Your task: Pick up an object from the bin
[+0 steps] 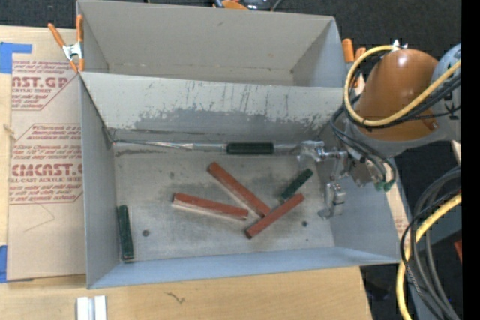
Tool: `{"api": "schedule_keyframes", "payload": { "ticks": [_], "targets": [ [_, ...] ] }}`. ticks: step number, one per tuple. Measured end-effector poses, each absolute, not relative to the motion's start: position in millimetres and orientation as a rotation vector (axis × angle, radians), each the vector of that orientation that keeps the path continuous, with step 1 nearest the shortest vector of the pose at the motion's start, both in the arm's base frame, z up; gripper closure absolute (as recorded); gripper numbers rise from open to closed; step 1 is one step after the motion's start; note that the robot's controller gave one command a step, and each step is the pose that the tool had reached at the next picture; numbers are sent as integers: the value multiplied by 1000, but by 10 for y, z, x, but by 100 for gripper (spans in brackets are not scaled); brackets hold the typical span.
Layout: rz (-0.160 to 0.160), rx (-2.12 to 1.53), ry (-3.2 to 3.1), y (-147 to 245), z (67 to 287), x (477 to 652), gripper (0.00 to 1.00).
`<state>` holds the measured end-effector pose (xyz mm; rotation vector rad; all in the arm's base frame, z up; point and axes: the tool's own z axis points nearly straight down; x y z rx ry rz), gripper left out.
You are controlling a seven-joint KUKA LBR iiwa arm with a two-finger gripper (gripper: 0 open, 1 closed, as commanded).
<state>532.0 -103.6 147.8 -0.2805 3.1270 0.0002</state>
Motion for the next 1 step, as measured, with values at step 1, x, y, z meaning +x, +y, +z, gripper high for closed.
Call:
{"api": "schedule_keyframes", "payload": {
  "ticks": [1],
  "targets": [
    [3, -410, 3116, -831, 670, 5856, 0]
  ]
}}
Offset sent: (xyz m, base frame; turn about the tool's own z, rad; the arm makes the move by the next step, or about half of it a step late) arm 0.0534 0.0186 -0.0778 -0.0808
